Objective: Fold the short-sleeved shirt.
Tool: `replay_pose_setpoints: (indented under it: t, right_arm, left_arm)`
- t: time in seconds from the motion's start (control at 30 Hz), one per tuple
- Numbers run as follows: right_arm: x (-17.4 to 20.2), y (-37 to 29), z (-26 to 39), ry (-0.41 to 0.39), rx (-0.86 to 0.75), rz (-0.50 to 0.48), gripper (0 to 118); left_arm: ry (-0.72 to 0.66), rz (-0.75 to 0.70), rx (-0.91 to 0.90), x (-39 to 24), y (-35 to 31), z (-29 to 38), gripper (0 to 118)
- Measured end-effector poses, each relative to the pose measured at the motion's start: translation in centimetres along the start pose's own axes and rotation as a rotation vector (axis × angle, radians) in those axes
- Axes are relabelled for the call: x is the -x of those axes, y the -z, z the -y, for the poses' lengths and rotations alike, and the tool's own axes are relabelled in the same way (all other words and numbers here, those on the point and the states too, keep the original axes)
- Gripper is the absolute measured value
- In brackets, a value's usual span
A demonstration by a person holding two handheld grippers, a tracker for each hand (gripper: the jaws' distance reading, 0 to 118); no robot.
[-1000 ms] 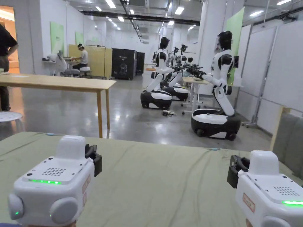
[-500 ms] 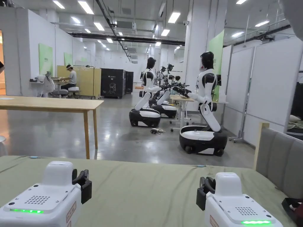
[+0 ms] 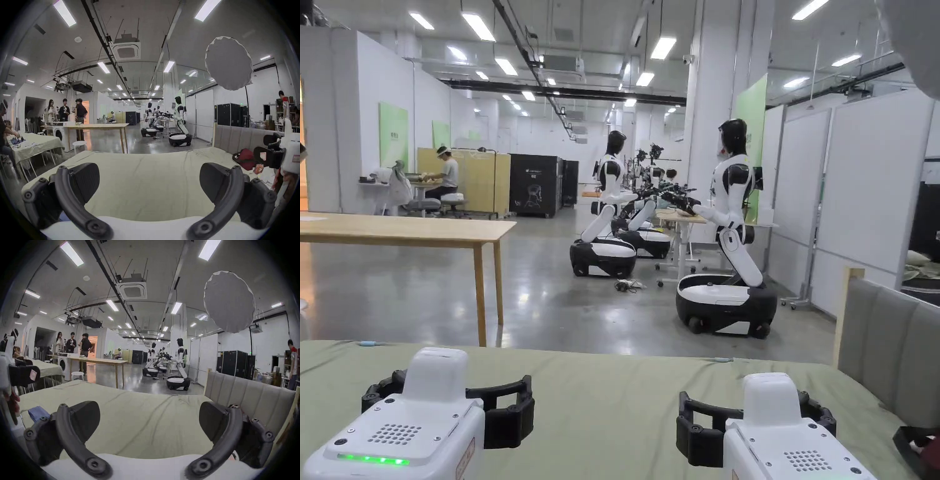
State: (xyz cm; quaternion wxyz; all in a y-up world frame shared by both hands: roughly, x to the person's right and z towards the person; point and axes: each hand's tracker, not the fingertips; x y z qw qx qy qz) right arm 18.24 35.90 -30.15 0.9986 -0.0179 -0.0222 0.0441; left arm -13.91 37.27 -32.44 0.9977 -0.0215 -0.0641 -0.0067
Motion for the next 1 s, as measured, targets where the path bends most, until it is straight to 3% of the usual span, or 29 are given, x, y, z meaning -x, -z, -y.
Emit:
replay_pose_setpoints:
  t: [0.1,0.23,0.33,0.53,0.7,1.0]
  right_arm:
    - [-0.2,-0.2,-0.5,0.061,0.008,-0.037,118]
    - [0.1,-0.4,-1.1,0.064,0.044,-0.072,118]
    - [0.3,-0.8,-1.9,0.130,0.075,-0.101,118]
    - [-0.2,-0.3,-2.8,0.259,0.121,-0.038,118]
    - [0.6,-0.5,-3.1,0.251,0.123,0.023,118]
    - [0.1,0.0,-2.8,0.286,0.124,0.005,118]
  left_arm:
    - [0.005,0.005,-0.001,-0.2,-0.3,-0.2,118]
    - [0.005,0.008,-0.010,-0.2,-0.4,-0.4,118]
    - [0.003,0.010,-0.022,-0.1,-0.2,-0.3,118]
    - [0.005,0.011,-0.015,0.1,0.3,-0.1,118]
    - [-0.006,0.008,-0.009,0.2,0.5,0.1,118]
    - [-0.002,0.011,-0.010,-0.4,0.1,-0.2,118]
